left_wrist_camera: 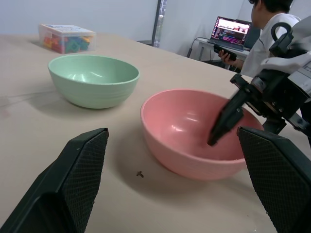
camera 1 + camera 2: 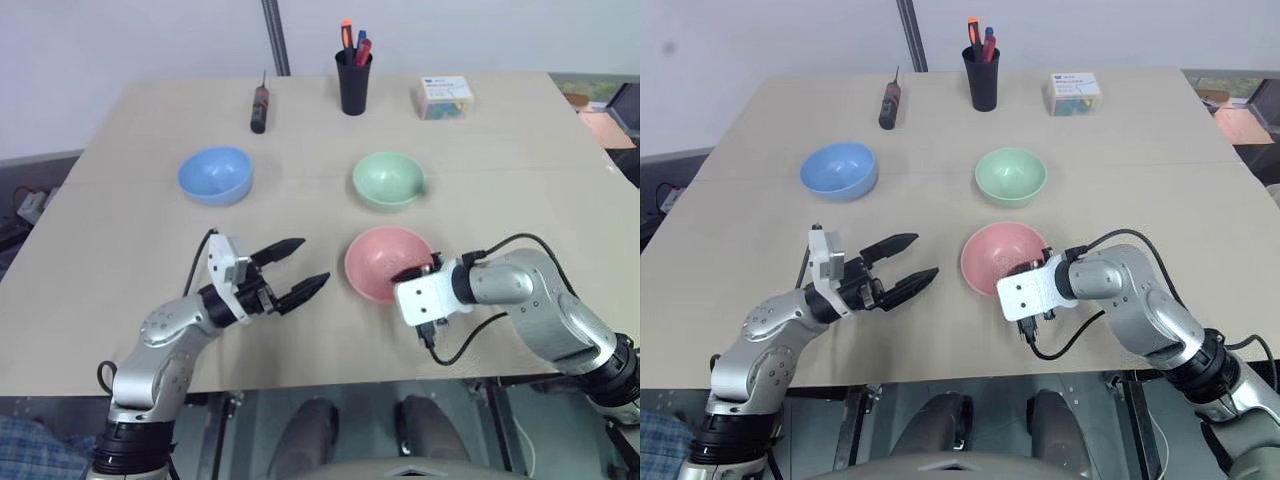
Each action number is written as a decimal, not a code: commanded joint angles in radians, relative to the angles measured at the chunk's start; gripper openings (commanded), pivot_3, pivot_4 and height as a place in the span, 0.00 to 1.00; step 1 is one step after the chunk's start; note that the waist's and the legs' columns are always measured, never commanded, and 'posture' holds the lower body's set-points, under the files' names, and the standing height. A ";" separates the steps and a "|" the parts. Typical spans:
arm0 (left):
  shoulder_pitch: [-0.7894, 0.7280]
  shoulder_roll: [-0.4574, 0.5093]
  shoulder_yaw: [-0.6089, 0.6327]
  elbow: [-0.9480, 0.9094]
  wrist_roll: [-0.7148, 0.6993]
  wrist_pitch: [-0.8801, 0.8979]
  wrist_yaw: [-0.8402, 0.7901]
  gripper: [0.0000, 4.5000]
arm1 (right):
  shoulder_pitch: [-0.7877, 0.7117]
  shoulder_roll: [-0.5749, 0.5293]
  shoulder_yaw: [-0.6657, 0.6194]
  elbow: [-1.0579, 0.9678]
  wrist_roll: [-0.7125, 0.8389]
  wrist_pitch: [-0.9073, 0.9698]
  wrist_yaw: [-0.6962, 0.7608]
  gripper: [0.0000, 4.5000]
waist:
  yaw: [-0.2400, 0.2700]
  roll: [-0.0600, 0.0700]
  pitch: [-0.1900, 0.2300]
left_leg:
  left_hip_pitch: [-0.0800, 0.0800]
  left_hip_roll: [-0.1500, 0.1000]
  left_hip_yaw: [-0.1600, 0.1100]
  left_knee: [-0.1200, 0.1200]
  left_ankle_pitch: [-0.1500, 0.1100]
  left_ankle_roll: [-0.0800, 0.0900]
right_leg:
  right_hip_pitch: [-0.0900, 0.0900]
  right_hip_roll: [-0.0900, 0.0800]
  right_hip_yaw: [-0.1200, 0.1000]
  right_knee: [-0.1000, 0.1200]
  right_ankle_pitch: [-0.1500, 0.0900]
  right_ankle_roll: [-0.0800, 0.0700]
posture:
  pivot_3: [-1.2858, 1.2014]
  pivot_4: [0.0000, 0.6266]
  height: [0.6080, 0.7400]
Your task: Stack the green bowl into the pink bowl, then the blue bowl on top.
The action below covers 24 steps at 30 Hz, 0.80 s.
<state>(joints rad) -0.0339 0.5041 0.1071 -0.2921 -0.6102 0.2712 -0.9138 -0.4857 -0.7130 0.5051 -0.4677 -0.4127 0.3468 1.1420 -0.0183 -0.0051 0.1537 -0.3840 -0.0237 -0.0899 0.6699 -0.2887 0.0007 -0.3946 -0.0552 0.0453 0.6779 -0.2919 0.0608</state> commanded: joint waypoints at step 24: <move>-0.034 -0.078 0.086 0.023 -0.001 -0.067 0.108 1.00 | -0.540 0.177 -0.185 0.780 0.261 -0.043 -0.126 0.98 | -0.006 -0.001 0.001 | -0.005 0.000 0.002 -0.001 0.000 0.000 | -0.006 -0.001 0.001 -0.001 0.000 0.000 | 0.52 0.24 1.00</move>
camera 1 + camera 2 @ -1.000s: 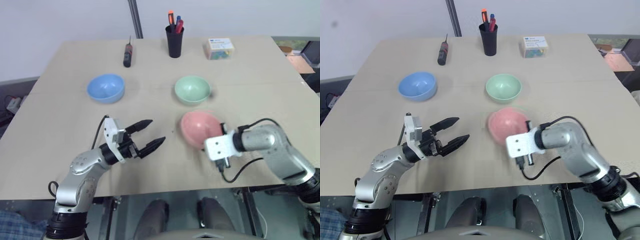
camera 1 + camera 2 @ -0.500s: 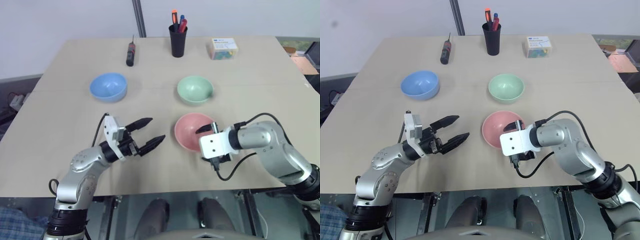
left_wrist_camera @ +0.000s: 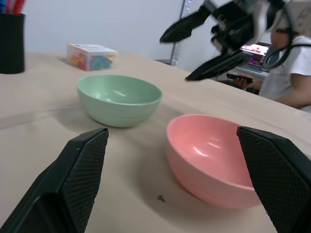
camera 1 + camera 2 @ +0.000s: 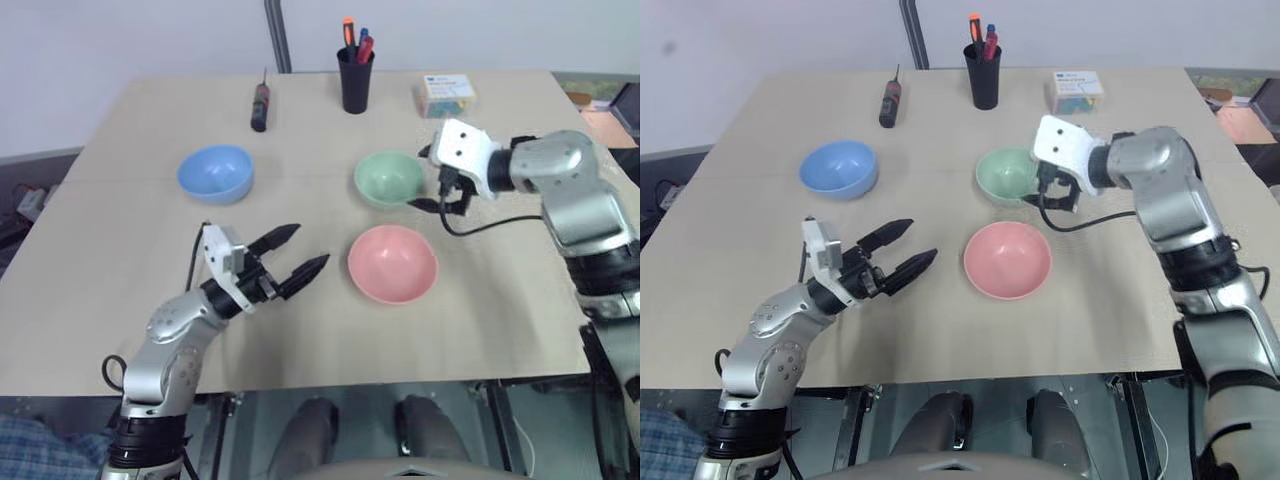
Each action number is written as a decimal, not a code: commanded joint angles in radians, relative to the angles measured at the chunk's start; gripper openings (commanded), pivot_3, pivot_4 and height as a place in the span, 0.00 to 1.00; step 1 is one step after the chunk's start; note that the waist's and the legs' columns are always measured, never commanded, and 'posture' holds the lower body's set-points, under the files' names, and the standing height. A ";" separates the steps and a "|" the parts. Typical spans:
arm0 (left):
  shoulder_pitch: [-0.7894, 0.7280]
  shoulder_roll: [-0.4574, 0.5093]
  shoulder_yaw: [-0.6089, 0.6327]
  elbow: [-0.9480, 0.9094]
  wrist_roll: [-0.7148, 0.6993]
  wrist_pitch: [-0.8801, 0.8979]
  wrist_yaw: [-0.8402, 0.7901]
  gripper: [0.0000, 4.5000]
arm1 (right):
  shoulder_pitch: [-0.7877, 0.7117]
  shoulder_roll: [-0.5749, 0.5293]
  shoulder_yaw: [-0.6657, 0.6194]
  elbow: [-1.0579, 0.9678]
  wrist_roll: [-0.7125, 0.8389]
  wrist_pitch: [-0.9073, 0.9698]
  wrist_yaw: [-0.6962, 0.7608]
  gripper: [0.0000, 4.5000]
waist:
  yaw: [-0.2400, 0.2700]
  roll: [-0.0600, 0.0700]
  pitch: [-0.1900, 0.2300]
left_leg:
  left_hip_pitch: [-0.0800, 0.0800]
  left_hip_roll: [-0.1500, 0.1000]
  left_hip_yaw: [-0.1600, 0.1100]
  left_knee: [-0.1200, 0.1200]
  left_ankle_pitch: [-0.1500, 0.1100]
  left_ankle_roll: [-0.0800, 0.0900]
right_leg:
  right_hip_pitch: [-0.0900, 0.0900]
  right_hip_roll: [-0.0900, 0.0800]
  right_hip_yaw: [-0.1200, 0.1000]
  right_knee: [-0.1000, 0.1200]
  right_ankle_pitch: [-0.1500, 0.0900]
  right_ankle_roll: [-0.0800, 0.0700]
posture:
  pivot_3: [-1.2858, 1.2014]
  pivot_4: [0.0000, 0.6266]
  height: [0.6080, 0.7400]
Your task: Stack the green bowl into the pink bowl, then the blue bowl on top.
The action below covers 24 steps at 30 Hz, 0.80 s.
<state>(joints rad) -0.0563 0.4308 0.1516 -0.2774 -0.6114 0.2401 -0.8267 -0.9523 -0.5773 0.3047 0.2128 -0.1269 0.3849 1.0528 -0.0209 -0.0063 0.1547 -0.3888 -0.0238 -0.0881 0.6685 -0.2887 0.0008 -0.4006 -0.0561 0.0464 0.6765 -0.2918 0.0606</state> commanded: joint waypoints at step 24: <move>0.093 -0.003 0.110 -0.057 -0.012 -0.085 0.070 1.00 | -0.287 0.288 0.043 0.695 -0.097 -0.359 -0.088 0.98 | -0.035 0.001 0.000 | -0.009 0.000 0.000 0.002 0.001 -0.001 | -0.009 0.001 0.001 0.003 0.000 0.000 | 0.52 0.24 1.00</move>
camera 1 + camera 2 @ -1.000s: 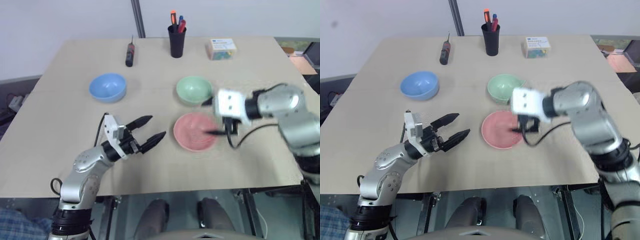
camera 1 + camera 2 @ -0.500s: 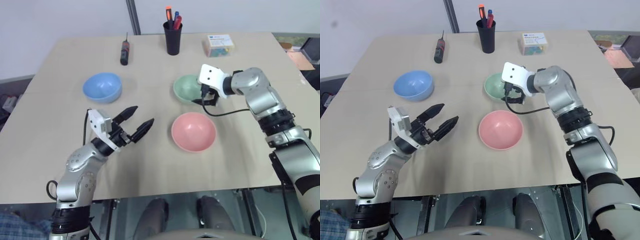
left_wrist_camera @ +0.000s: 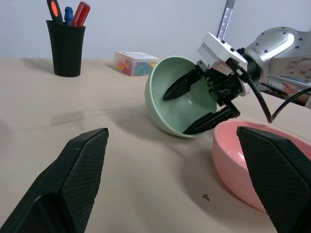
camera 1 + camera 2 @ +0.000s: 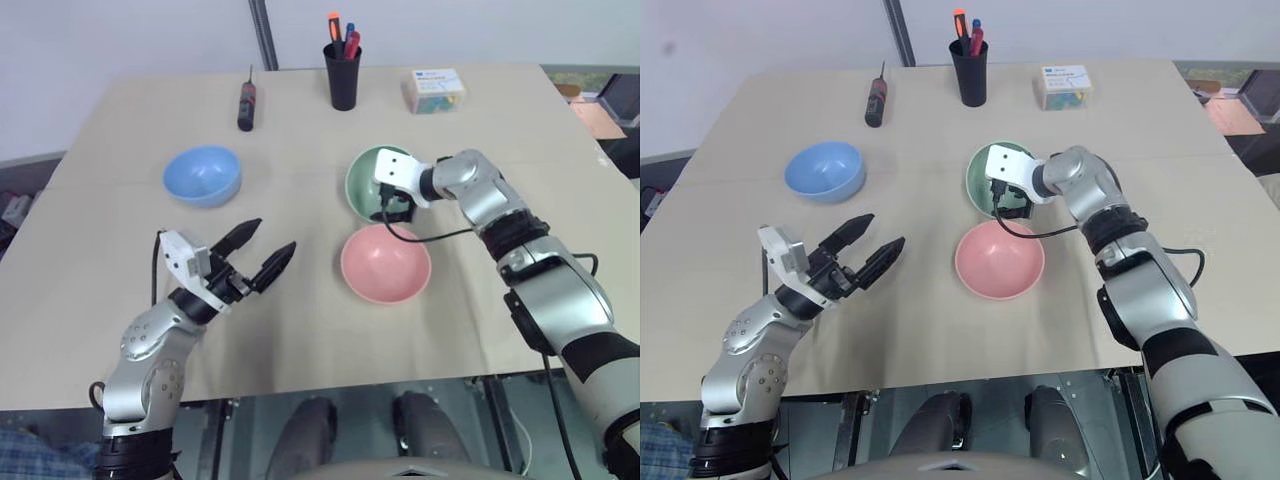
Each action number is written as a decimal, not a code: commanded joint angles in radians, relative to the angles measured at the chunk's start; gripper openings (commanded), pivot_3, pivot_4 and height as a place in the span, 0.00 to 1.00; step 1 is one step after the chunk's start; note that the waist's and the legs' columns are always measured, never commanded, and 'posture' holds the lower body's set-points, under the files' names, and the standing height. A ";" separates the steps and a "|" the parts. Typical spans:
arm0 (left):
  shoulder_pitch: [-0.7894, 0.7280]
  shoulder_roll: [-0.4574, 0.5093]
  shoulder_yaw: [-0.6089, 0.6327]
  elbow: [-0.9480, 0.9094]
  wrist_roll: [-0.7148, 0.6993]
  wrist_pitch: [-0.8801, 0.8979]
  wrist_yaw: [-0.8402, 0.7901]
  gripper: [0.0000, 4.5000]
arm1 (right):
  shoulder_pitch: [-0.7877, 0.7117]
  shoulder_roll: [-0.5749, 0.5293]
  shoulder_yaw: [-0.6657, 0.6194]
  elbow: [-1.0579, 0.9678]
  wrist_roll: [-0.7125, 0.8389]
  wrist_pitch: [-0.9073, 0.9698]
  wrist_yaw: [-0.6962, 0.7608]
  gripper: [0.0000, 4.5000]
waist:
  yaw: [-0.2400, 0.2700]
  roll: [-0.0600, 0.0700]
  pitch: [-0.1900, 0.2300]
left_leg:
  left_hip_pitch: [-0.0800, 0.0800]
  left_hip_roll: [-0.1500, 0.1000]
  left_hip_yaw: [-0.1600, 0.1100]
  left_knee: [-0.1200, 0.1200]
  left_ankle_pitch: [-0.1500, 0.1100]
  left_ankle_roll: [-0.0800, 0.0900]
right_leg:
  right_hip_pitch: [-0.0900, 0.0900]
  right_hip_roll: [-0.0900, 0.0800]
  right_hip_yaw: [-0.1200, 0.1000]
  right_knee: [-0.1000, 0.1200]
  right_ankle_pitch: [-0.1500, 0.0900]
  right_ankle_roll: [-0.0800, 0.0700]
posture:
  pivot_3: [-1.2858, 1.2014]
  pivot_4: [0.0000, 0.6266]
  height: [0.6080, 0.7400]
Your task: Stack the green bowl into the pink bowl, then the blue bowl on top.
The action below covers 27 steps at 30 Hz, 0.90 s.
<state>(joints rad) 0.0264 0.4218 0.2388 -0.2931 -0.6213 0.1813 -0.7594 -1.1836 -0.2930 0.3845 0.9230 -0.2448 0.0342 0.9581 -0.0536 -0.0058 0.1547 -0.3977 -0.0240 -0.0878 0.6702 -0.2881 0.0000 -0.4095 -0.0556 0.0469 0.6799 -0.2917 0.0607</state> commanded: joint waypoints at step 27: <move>0.001 0.008 0.004 -0.024 0.009 -0.036 -0.004 1.00 | -0.036 0.031 -0.065 0.069 0.015 0.036 -0.052 0.30 | -0.017 0.000 0.000 | 0.000 0.000 0.000 0.000 0.000 0.000 | 0.000 0.000 0.000 0.001 0.000 0.000 | 0.52 0.24 1.00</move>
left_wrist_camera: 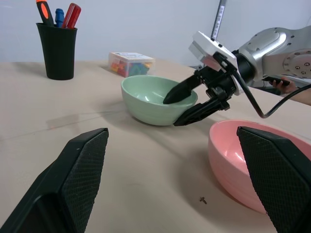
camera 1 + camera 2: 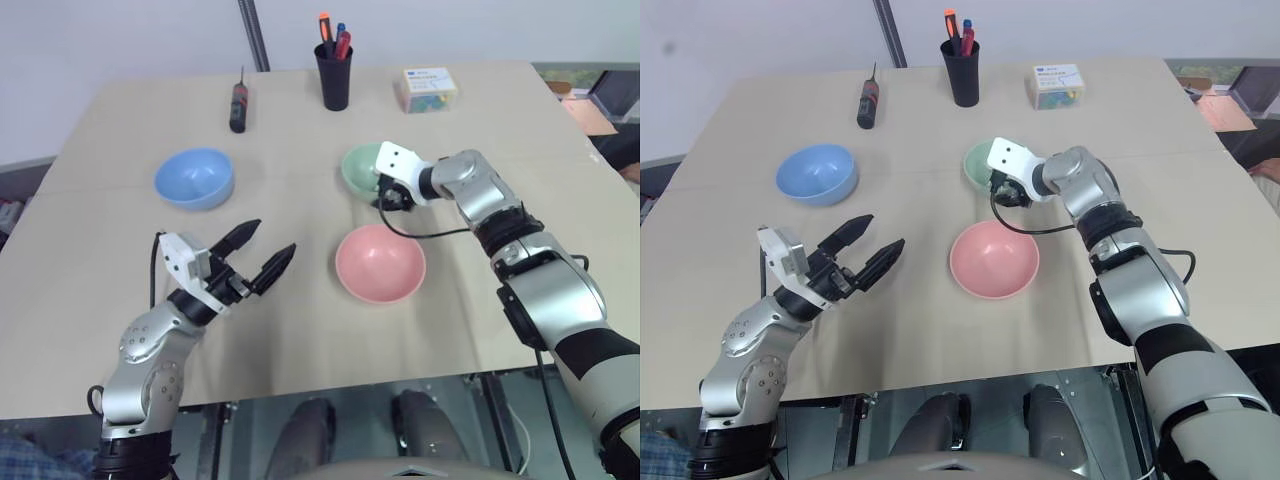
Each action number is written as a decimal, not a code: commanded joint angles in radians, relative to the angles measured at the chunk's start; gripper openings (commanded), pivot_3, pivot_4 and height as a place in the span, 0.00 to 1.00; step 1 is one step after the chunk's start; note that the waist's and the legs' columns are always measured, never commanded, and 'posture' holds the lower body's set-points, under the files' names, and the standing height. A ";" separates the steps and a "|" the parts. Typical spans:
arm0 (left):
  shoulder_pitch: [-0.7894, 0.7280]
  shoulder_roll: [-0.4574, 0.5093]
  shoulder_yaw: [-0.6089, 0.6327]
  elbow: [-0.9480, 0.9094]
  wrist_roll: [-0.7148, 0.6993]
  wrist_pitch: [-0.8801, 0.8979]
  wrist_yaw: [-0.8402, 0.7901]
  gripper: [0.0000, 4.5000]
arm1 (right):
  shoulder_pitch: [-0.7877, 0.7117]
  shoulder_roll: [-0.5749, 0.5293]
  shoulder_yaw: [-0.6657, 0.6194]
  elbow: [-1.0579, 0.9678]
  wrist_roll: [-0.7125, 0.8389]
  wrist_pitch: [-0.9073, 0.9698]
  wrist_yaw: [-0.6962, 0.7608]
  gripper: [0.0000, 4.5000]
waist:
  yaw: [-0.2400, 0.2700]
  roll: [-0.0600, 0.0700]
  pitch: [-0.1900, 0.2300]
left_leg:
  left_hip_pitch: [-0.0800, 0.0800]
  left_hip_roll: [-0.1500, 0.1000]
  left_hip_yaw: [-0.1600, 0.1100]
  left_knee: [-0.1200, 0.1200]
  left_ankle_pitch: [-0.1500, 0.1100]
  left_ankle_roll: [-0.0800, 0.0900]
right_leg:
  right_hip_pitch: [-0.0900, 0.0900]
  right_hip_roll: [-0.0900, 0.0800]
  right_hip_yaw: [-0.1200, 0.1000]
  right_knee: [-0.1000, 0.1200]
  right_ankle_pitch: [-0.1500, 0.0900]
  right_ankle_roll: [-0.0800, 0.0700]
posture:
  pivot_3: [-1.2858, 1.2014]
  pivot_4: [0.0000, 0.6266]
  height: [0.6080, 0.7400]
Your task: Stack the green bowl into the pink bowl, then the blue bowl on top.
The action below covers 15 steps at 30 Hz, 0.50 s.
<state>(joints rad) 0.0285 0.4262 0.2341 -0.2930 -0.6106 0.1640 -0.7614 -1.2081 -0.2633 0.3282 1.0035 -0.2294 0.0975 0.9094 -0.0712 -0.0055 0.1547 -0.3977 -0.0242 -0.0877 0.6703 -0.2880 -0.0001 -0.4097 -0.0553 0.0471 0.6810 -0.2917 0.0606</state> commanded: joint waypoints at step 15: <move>-0.025 -0.010 -0.011 -0.002 0.000 -0.041 -0.034 1.00 | 0.169 -0.158 -0.017 -0.588 0.093 0.020 0.270 0.01 | 0.005 0.000 0.000 | 0.000 0.000 0.000 0.000 0.000 0.000 | 0.000 -0.001 0.000 0.000 0.000 0.000 | 0.52 0.24 1.00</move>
<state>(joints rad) 0.0061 0.4204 0.2227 -0.2870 -0.6105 0.1521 -0.7841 -1.0375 -0.3891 0.3368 0.5656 -0.1812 0.1078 1.1182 -0.0662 -0.0055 0.1547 -0.3982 -0.0243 -0.0883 0.6704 -0.2881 0.0000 -0.4096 -0.0560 0.0466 0.6806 -0.2917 0.0607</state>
